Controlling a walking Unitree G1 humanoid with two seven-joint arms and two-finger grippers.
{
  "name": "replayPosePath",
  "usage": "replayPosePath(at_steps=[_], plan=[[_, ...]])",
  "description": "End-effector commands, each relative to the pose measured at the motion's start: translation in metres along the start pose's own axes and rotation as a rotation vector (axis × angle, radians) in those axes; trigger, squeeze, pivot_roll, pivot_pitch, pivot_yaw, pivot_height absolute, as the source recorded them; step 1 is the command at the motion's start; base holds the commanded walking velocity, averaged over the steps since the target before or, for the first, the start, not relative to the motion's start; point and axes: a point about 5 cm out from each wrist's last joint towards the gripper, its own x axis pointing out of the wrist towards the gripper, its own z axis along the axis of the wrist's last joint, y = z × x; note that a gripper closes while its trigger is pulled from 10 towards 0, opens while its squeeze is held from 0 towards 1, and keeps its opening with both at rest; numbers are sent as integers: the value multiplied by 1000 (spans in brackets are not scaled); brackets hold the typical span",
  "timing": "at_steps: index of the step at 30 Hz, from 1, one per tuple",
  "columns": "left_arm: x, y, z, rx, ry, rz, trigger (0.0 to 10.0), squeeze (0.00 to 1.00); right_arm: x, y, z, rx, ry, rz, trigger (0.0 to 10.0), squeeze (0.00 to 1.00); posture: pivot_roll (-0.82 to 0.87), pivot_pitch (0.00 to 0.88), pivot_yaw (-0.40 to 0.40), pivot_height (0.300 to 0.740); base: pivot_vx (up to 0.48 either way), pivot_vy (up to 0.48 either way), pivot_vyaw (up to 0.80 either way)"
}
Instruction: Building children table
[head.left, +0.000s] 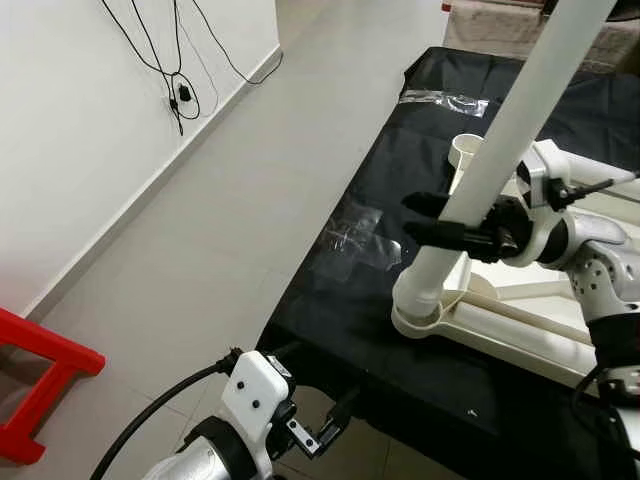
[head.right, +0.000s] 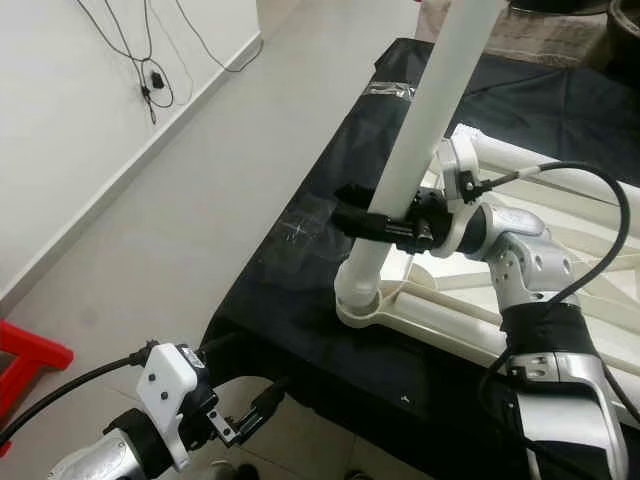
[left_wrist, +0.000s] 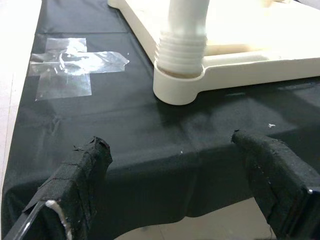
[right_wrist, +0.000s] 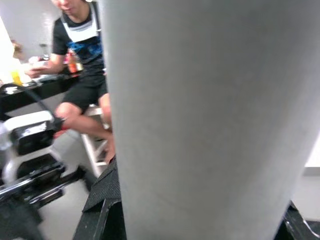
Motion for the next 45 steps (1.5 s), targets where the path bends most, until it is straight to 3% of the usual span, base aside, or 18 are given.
replayPosePath(at_steps=[1,11,15,20,26,35,45], plan=[[-2,-2,-3,-2,28,-10,10000,0,0,2,-6,28,21,17,10000,0,180,260,29,740,0,0,0],[-1,-1,-4,-2,32,-7,10000,0,-1,3,-4,19,26,39,10000,0,174,258,35,740,0,0,0],[-1,-1,-4,8,35,-10,10000,0,1,0,-17,-10,119,-1,10000,0,177,256,35,740,0,0,0],[-1,-1,-4,11,35,-11,10000,0,2,-1,-16,-45,151,-7,10000,0,176,255,35,740,0,0,0],[0,-1,-4,12,35,-11,10000,0,7,3,-7,-92,178,35,10000,0,171,249,34,740,0,0,0],[1,-1,-5,14,34,-14,10000,0,16,12,-14,-106,221,105,10000,0,168,238,29,740,0,0,0],[2,-3,-6,13,33,-14,10000,0,19,7,-25,-100,192,0,10000,0,165,225,22,740,0,0,0]])
